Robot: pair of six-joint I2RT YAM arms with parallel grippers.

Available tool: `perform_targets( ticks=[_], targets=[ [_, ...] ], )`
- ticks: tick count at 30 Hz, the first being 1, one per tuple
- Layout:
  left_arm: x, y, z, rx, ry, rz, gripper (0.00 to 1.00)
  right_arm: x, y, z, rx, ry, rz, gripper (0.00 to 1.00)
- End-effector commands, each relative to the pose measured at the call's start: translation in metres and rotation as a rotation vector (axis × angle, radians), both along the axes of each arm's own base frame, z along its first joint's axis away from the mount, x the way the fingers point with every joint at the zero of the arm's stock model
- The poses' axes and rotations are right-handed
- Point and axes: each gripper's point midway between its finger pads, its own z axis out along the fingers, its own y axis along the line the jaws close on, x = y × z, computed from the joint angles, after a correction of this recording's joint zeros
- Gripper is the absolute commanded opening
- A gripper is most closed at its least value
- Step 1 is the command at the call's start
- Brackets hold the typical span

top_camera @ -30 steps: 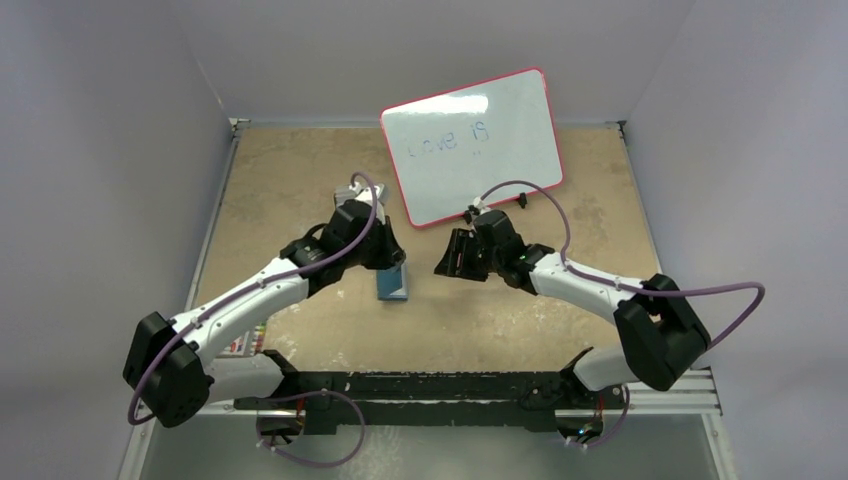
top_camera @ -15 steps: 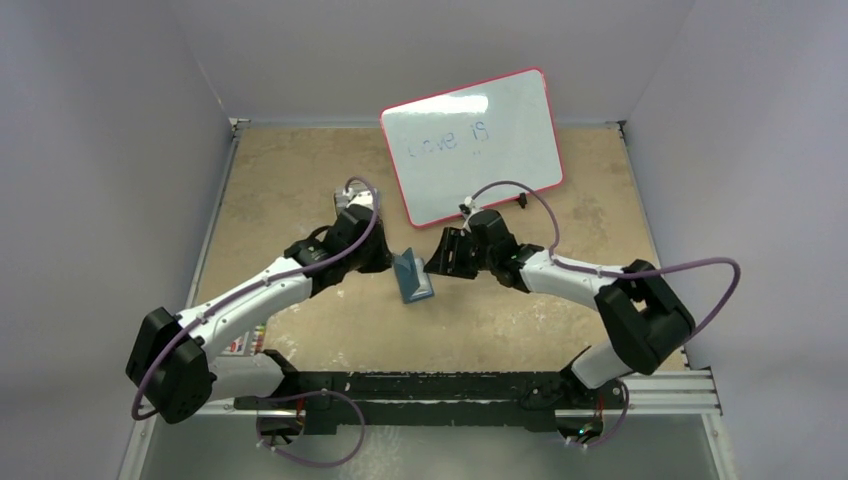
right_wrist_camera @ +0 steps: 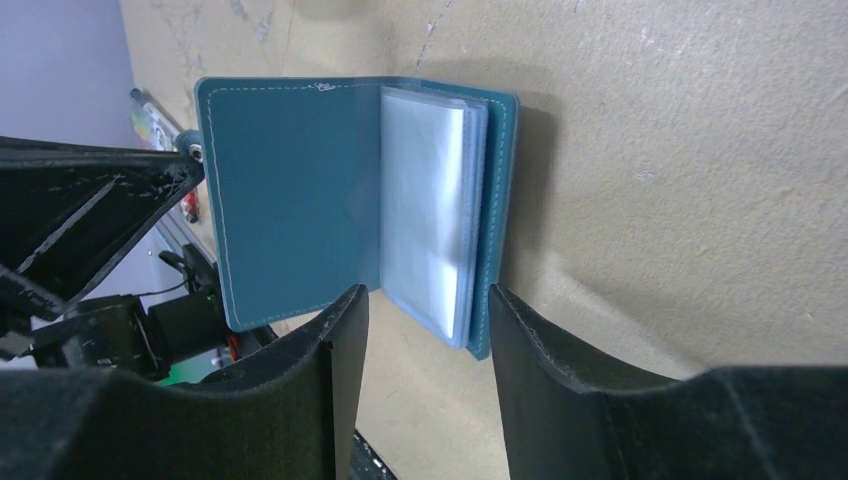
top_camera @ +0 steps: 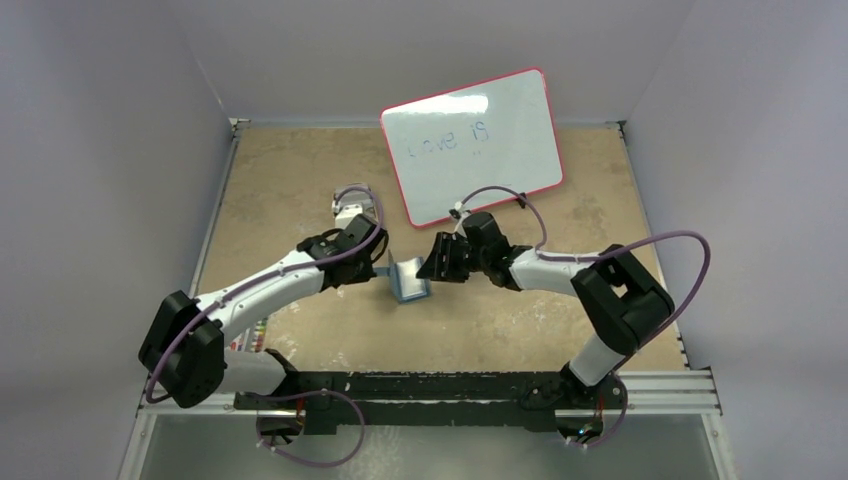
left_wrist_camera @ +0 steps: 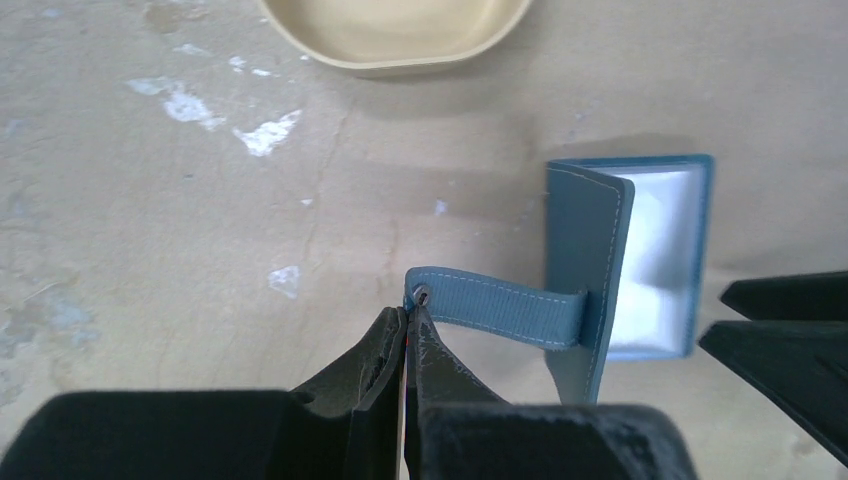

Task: Put the credit cards into the card holder
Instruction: Open the card holder at the center of the board.

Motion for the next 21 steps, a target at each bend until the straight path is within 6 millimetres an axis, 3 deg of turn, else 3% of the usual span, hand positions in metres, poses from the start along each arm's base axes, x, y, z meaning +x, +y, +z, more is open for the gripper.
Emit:
perform_targets(
  ticks=[1, 9, 21],
  targets=[
    [0.009, 0.019, 0.010, 0.103, -0.027, 0.069, 0.00, 0.001, 0.011, 0.012, 0.068, -0.018, 0.028, 0.50],
    [0.007, 0.021, -0.001, 0.133, -0.002, 0.065, 0.00, 0.002, 0.014, 0.008, 0.073, -0.009, 0.037, 0.48],
    [0.005, 0.025, -0.018, 0.194, 0.045, 0.036, 0.00, 0.003, 0.020, 0.005, 0.098, 0.008, 0.052, 0.34]
  ],
)
